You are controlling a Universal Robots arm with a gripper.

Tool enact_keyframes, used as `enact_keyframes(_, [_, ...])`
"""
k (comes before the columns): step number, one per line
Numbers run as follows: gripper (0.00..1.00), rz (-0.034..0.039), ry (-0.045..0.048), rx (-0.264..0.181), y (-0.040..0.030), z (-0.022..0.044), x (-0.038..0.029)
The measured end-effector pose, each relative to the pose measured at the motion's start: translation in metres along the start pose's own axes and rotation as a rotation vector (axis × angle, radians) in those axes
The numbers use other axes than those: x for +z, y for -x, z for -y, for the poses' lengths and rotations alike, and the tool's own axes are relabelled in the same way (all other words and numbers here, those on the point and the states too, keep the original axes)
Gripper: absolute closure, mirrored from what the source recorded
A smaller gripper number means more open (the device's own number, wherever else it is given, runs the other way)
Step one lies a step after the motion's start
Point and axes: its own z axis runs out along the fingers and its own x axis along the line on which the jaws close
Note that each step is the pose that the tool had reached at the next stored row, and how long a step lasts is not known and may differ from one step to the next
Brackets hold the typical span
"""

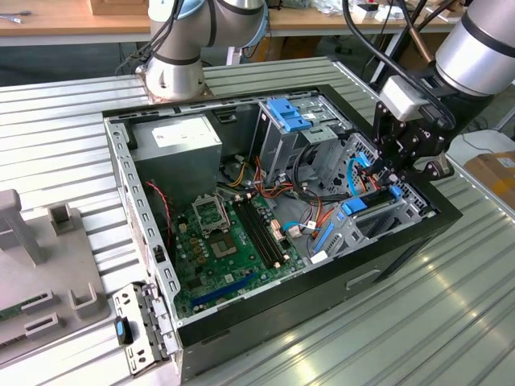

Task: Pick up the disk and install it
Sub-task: 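Insert the second disk wire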

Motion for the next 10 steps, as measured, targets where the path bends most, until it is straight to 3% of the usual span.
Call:
enact_keyframes(5, [0.7,-0.0001,0.0,0.0,-0.0004,0.0001,-0.0006])
enact_keyframes(10, [0.7,0.0001,0.0,0.0,0.0007,0.0006,-0.0116])
